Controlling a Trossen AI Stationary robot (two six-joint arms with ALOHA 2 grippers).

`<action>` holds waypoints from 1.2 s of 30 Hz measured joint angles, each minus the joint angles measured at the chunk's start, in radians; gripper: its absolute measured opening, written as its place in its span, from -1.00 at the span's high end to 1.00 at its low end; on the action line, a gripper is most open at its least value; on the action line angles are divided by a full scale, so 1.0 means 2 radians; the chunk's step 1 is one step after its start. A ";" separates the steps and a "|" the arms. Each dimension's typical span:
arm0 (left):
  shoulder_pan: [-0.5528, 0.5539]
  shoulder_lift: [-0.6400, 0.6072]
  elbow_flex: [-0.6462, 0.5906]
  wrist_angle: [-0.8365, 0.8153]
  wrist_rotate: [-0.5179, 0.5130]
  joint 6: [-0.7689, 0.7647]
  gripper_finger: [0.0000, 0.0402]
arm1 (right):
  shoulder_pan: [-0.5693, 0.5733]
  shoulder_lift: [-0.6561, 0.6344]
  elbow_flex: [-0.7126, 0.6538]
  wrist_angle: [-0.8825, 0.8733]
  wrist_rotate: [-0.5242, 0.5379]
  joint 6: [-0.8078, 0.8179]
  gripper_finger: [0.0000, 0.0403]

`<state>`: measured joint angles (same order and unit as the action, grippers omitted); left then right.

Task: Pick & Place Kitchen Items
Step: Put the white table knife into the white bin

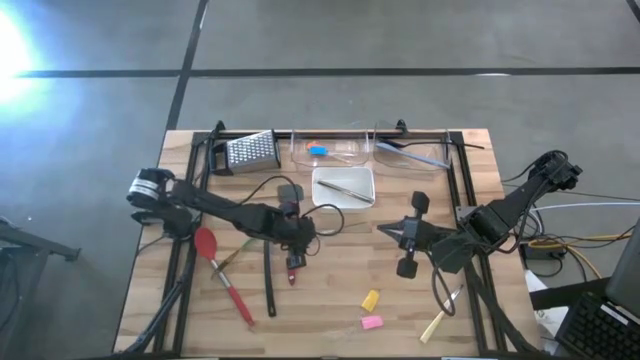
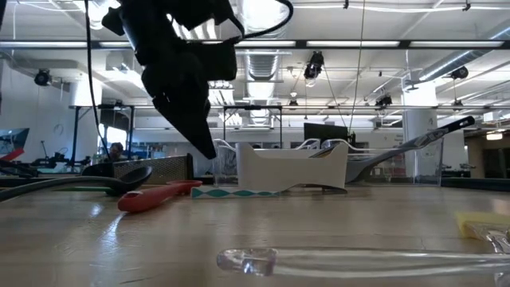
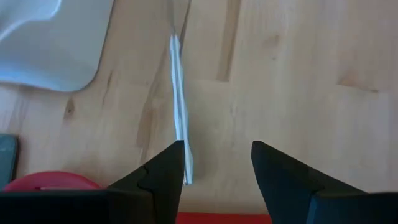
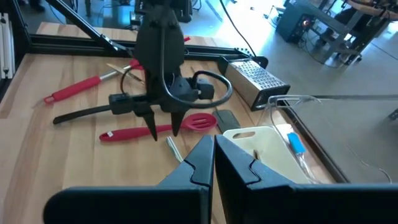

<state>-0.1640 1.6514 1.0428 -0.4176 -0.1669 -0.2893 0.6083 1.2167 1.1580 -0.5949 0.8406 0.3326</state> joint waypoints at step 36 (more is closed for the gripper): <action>0.034 0.080 0.005 0.011 0.022 -0.013 0.81 | 0.000 0.000 0.000 0.000 -0.001 0.000 0.96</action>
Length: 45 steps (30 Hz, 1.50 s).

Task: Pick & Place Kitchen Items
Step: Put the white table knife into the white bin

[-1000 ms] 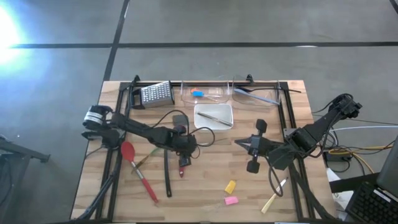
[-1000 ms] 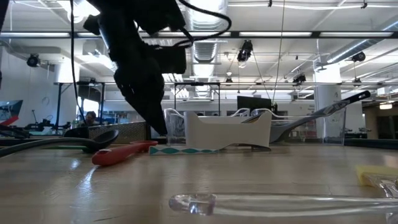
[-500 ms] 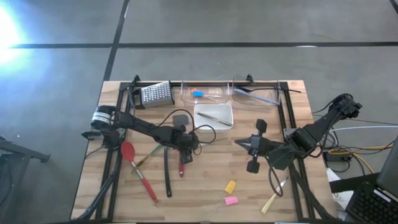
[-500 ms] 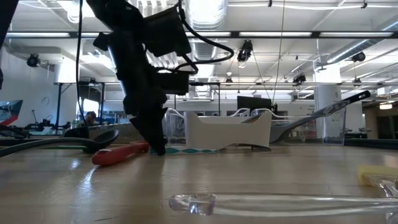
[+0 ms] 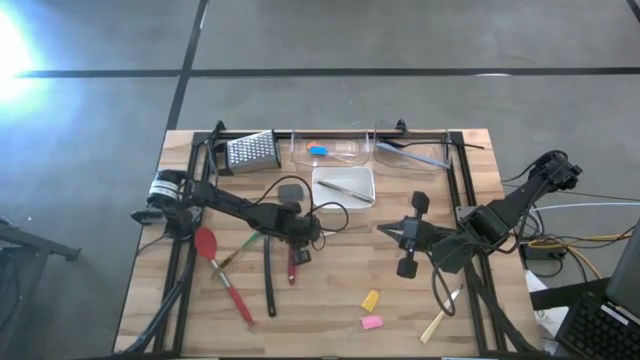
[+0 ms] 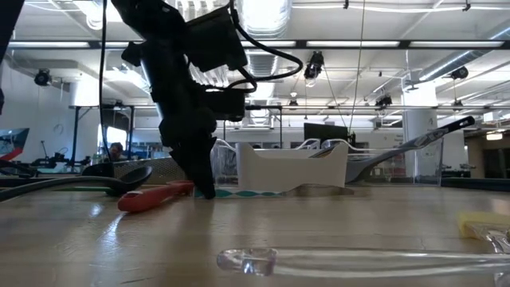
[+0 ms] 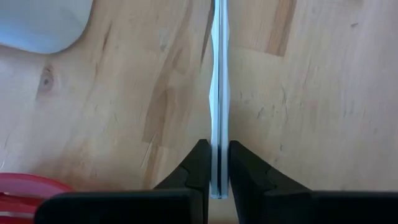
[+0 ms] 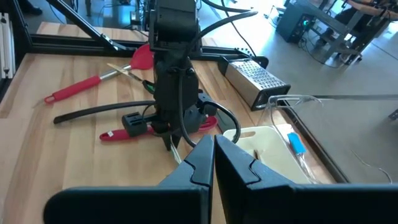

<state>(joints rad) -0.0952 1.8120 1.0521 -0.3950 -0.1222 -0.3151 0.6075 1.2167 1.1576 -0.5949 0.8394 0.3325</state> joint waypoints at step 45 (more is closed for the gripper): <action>0.005 -0.264 -0.125 0.533 0.084 0.148 0.81 | 0.046 -0.025 -0.076 0.136 0.150 -0.037 0.96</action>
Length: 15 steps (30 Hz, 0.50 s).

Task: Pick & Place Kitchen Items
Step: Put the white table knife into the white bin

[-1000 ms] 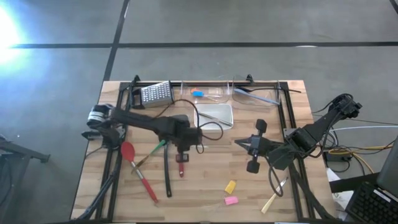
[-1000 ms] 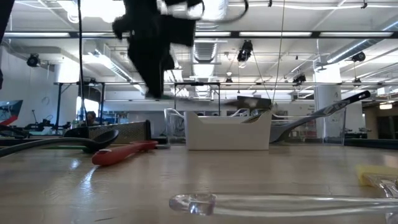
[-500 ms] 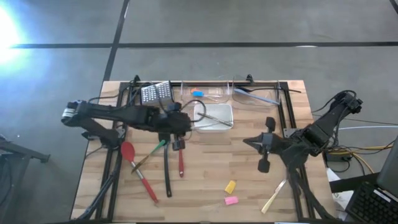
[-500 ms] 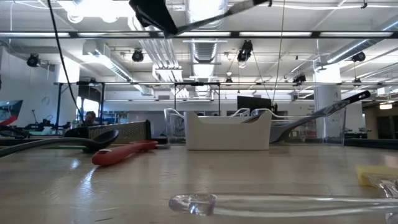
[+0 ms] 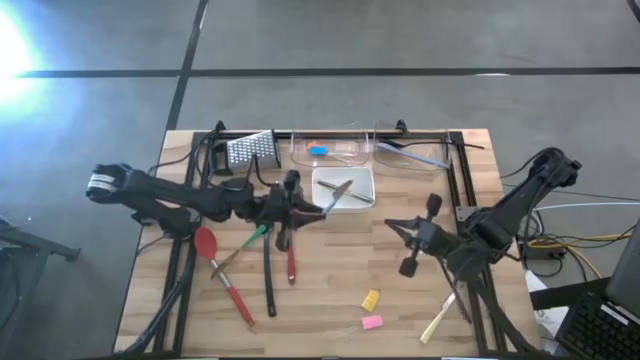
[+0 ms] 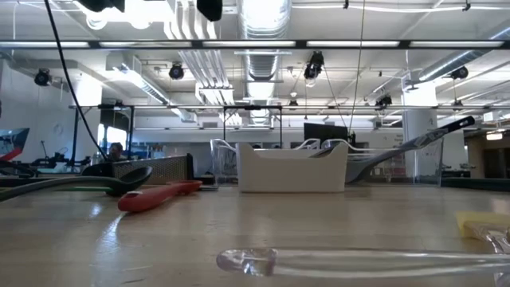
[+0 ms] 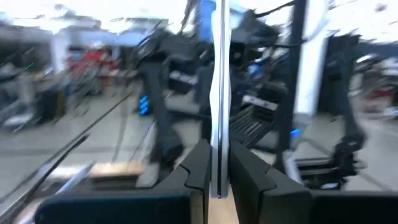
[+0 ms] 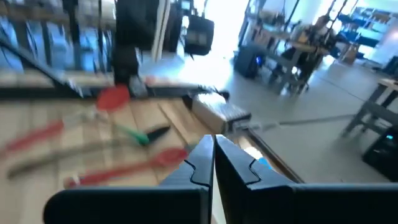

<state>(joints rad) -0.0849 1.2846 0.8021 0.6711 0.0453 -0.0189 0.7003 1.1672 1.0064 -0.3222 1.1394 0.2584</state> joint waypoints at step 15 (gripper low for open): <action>0.001 0.103 0.054 0.070 0.061 0.025 0.81 | -0.054 -0.001 -0.014 0.229 -0.101 -0.131 0.59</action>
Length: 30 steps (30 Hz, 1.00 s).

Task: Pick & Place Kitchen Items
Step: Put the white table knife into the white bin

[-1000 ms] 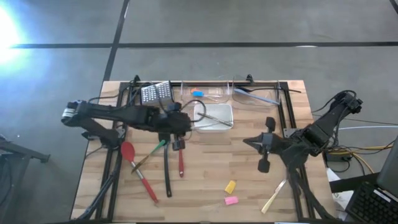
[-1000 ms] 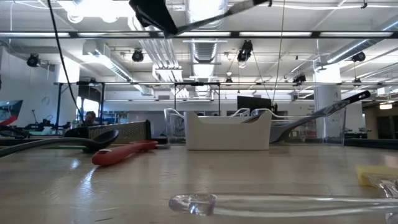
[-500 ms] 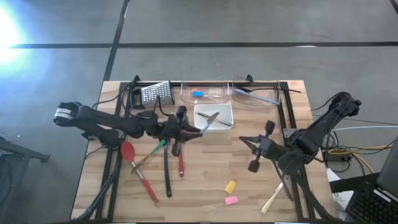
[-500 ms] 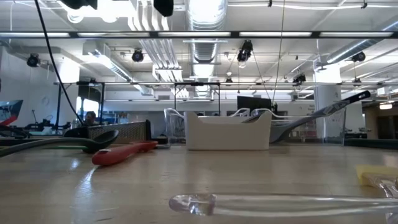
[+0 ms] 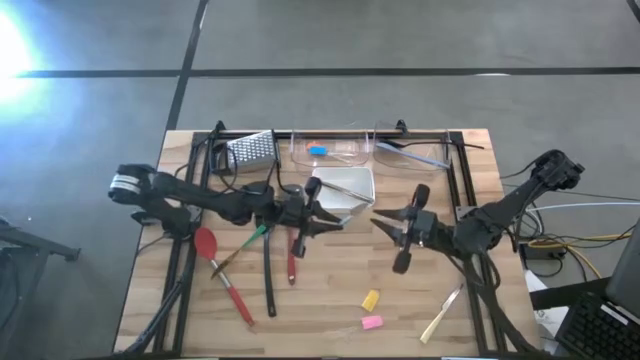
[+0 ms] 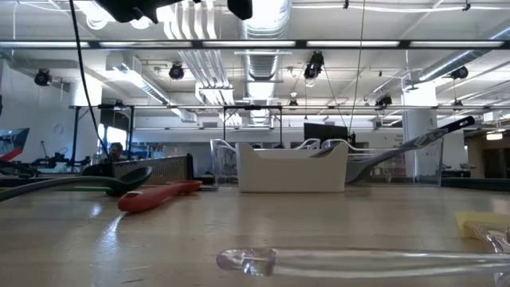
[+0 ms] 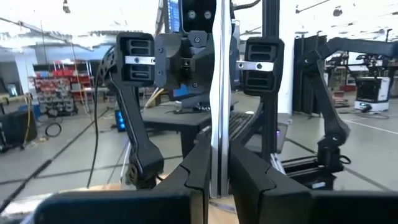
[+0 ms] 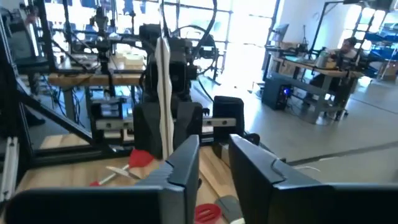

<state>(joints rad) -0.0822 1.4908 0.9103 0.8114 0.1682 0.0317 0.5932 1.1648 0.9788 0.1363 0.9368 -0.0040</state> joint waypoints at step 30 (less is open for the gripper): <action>0.017 0.054 0.084 -0.003 0.019 0.030 0.81 | -0.041 0.002 0.006 0.044 -0.107 -0.025 0.55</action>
<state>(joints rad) -0.0475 1.5993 1.0786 0.8059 0.2054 0.0921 0.5105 1.1683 0.9909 0.2245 0.7226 -0.0547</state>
